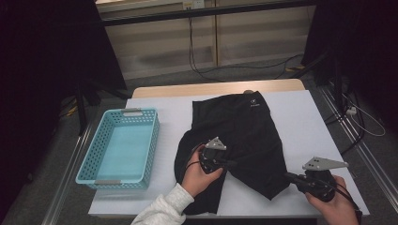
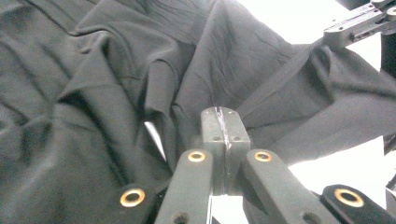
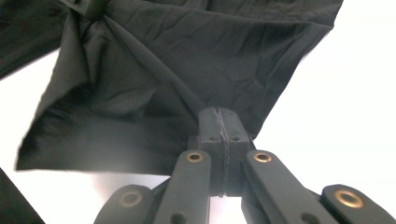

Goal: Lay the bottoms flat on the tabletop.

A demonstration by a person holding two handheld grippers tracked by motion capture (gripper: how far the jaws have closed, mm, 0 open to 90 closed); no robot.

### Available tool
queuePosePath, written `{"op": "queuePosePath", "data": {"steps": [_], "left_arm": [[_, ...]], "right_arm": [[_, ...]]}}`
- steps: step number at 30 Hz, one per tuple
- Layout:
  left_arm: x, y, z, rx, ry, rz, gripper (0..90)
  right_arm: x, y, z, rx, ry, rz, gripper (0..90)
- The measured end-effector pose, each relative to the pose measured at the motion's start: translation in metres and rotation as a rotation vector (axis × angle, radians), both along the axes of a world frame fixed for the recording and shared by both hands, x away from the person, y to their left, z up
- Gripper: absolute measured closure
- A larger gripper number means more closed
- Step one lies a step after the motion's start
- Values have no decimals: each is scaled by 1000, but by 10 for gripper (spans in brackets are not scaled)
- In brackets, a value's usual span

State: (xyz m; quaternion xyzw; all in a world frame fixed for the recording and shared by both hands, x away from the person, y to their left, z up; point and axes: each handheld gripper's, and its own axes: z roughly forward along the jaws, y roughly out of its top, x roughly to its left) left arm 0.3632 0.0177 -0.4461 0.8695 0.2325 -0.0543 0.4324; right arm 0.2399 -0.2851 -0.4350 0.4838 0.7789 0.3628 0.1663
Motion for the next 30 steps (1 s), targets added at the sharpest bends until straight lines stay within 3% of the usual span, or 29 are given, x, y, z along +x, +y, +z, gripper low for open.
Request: {"op": "queuePosePath", "data": {"steps": [3, 5, 9, 11, 14, 18, 19, 20, 23, 30], "left_arm": [[-3, -3, -1, 2, 6, -20, 900], [-4, -4, -1, -3, 4, -21, 900], [-3, -3, 0, 1, 7, -20, 862], [-2, -2, 0, -1, 9, -16, 835], [-1, -2, 0, -3, 10, -11, 766], [-4, -3, 2, -11, 3, -22, 681], [-5, -4, 4, -14, -1, -25, 651], [-6, -4, 4, -16, -5, -31, 634], [-8, -6, 6, -23, -11, -39, 570], [-5, -1, 9, -31, -22, -23, 487]], "right_arm": [[-1, 0, -2, -2, 18, 4, 890], [-1, -1, -3, -1, 32, -8, 831], [0, 4, -3, 22, -1, -17, 742], [0, 11, -3, 33, -19, 24, 734], [1, 26, -5, 39, -6, 84, 715], [3, 40, -17, 11, 23, 141, 666], [4, 41, -20, -6, 35, 146, 671], [4, 41, -23, -22, 21, 145, 735], [6, 35, -23, -15, 26, 121, 883], [0, 25, -16, -18, 58, 174, 896]]}}
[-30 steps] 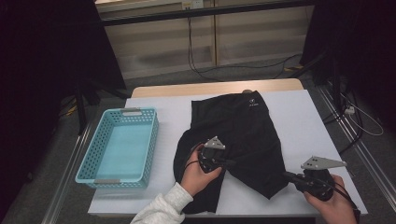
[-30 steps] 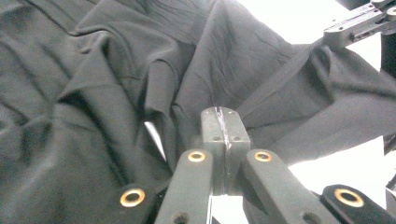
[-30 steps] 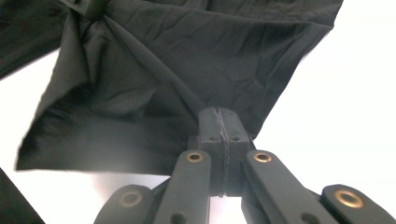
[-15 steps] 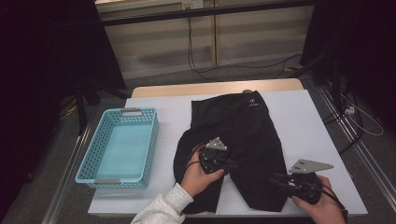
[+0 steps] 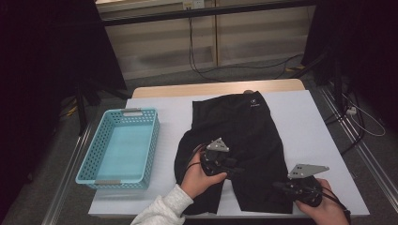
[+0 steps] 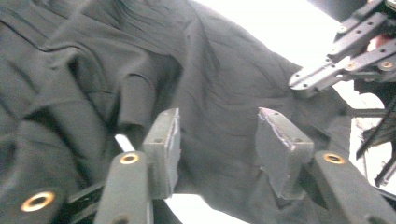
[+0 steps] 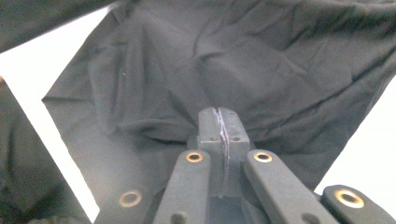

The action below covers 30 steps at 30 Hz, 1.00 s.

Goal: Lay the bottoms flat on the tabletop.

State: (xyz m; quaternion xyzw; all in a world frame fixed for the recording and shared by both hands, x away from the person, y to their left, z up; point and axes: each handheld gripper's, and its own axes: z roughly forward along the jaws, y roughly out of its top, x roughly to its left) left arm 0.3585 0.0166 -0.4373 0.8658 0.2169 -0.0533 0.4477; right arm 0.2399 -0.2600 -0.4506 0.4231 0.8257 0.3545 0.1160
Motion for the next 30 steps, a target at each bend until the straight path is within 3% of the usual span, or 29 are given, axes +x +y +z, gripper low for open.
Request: {"op": "queuePosePath", "data": {"steps": [3, 6, 8, 11, 13, 14, 15, 16, 22, 24, 26, 30], "left_arm": [[2, 2, 2, 4, -3, 11, 445], [5, 4, 2, 10, -19, 24, 388], [6, 6, 3, 13, -26, 33, 356], [9, 10, 7, 11, -39, 47, 318], [10, 12, 8, 7, -42, 55, 296], [12, 16, 11, 7, -43, 69, 289], [13, 18, 12, -1, -43, 78, 287], [14, 20, 14, 2, -39, 85, 282], [19, 28, 18, -24, -20, 117, 273], [20, 30, 20, -25, -21, 123, 272], [20, 30, 20, -24, -26, 127, 270], [21, 30, 18, -9, -25, 123, 252]], "right_arm": [[1, 0, 4, 47, -50, -66, 798], [4, 8, 5, 85, -85, -67, 671], [5, 19, 4, 78, -94, -34, 608], [11, 38, -2, 25, -76, -29, 520], [14, 43, -5, -4, -67, -32, 522], [17, 46, -10, -27, -83, -27, 659], [17, 46, -9, -17, -71, -4, 822], [16, 43, -8, -11, -44, 20, 888], [5, 18, -4, 30, 25, 52, 900], [2, 11, -2, 66, 47, 69, 824], [3, 4, 2, 91, 35, 8, 652], [9, -10, 8, 65, -51, -165, 554]]}}
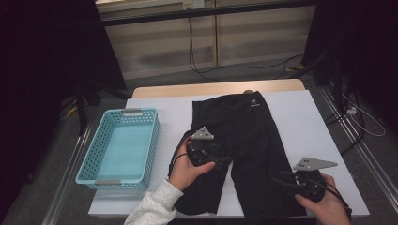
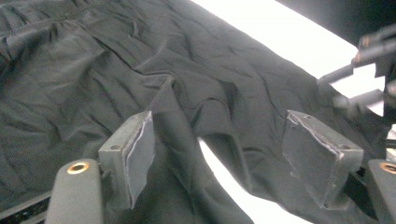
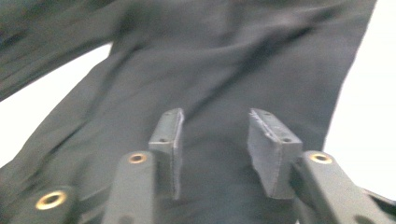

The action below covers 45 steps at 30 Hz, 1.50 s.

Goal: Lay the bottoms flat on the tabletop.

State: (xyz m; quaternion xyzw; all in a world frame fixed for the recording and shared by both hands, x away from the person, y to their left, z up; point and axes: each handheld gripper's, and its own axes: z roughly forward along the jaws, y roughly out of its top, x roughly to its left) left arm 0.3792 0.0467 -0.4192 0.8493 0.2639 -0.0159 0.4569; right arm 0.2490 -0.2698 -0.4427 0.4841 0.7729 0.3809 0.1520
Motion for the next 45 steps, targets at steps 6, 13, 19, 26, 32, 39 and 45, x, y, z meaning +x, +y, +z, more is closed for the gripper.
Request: {"op": "queuePosePath", "data": {"steps": [6, 13, 19, 26, 32, 39, 45], "left_arm": [[4, 6, 2, 15, -13, 13, 219], [9, 18, 6, 20, -27, 61, 196], [14, 30, 7, 29, -19, 102, 177], [18, 43, 9, 48, -29, 158, 171], [18, 47, 11, 49, -27, 173, 164], [18, 50, 14, 62, -17, 172, 147], [19, 55, 14, 72, -15, 179, 141]], "right_arm": [[18, -23, -8, -61, -29, -220, 564], [30, -26, -17, -76, 8, -231, 712], [33, -33, -20, 6, 26, -168, 900], [28, -51, -18, 12, 36, -188, 900], [24, -56, -17, 6, 34, -206, 900], [24, -42, -7, -11, -33, -210, 625], [30, -13, 0, -18, -83, -130, 480]]}}
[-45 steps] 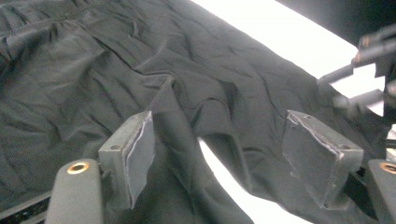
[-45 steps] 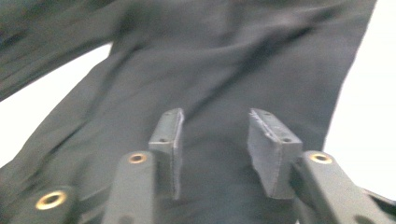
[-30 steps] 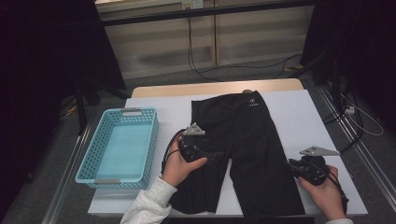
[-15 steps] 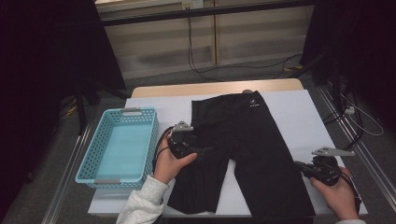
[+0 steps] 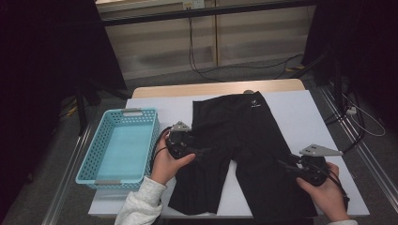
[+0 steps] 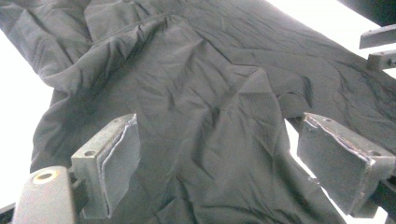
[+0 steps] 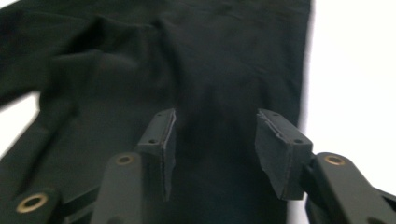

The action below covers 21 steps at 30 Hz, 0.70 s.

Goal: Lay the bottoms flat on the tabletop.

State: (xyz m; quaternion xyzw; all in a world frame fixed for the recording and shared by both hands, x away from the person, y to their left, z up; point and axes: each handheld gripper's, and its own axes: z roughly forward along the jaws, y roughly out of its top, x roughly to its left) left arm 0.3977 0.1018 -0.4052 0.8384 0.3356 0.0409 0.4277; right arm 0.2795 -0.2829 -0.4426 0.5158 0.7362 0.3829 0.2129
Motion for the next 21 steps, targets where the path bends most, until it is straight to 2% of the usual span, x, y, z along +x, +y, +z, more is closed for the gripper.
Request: {"op": "queuePosePath", "data": {"steps": [7, 9, 10, 11, 14, 16, 21], "left_arm": [[0, 6, 1, 8, -7, 19, 138], [-1, 8, 0, 11, -3, 22, 136], [-1, 8, 0, 11, -3, 22, 136], [-1, 9, -1, 11, -4, 29, 135], [0, 11, -2, 8, -8, 42, 134], [0, 12, -1, 3, -10, 46, 134], [1, 14, -2, 10, -14, 49, 134]], "right_arm": [[8, 46, 5, -5, -13, 108, 432], [9, 60, 5, -13, -9, 141, 437], [9, 60, 5, -13, -9, 141, 437], [10, 74, 3, -27, -5, 175, 449], [12, 93, 1, -33, 7, 218, 465], [13, 104, -1, -31, 35, 243, 469], [17, 124, -1, -40, 29, 285, 499]]}}
